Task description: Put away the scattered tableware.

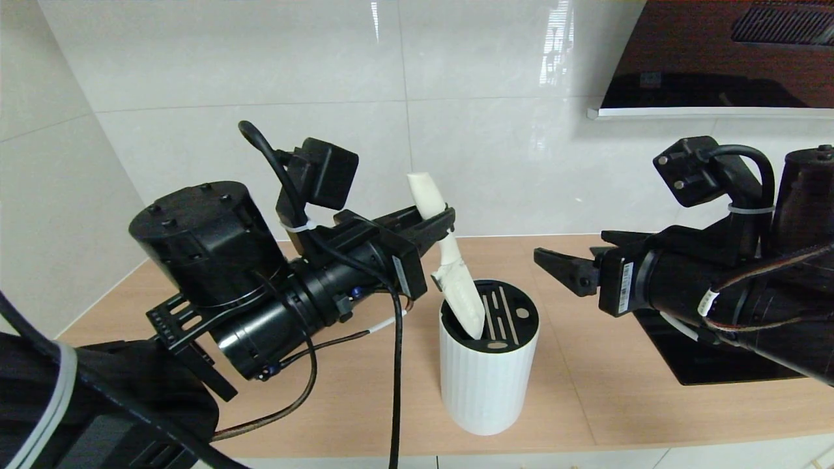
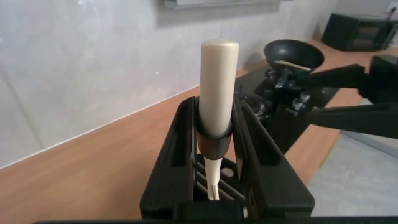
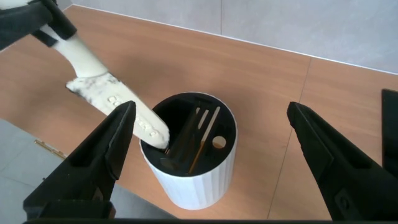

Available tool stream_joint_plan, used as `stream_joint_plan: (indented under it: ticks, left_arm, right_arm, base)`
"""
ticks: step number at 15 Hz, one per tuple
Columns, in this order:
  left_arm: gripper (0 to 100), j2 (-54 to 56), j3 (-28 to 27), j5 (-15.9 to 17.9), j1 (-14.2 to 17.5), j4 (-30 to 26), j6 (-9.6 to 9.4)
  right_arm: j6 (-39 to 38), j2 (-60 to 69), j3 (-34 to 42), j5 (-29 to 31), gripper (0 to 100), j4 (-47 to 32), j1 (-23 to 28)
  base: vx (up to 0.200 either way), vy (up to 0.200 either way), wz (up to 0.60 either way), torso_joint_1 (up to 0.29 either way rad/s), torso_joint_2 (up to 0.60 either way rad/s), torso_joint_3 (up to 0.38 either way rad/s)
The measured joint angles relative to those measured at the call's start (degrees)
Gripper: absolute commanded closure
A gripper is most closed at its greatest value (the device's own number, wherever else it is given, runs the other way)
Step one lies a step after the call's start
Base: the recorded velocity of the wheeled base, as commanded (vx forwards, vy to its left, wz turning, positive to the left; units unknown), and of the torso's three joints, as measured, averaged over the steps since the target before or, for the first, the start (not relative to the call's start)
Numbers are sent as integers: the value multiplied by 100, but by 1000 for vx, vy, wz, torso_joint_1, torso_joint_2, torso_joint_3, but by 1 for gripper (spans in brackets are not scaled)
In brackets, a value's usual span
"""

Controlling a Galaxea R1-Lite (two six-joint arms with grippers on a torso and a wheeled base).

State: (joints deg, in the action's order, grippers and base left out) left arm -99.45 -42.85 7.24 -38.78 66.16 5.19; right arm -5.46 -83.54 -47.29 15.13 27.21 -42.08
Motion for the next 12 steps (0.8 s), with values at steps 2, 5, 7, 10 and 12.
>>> stream_joint_plan:
  ticks: [2, 5, 7, 10, 12]
  left_arm:
    - [100, -101, -63, -2, -28, 27, -18]
    - [100, -251, -221, -21, -38, -44, -112]
    - [100, -328, -380, -93, -52, -291, -165]
    - [100, -389, -485, -202, -124, -490, -213]
    - [100, -441, -494, -213, -234, -492, -213]
  right_arm:
    - [0, -46, 2, 4, 0, 0, 0]
    - [0, -113, 2, 15, 0, 7, 0]
    - [0, -132, 2, 13, 0, 10, 0]
    - [0, -138, 2, 15, 0, 11, 0]
    - [0, -143, 0, 22, 0, 10, 0]
  base:
    - [0, 0, 0, 0, 0, 0]
    - [0, 0, 0, 0, 0, 0]
    - [0, 0, 0, 0, 0, 0]
    - [0, 0, 0, 0, 0, 0]
    - [0, 0, 0, 0, 0, 0]
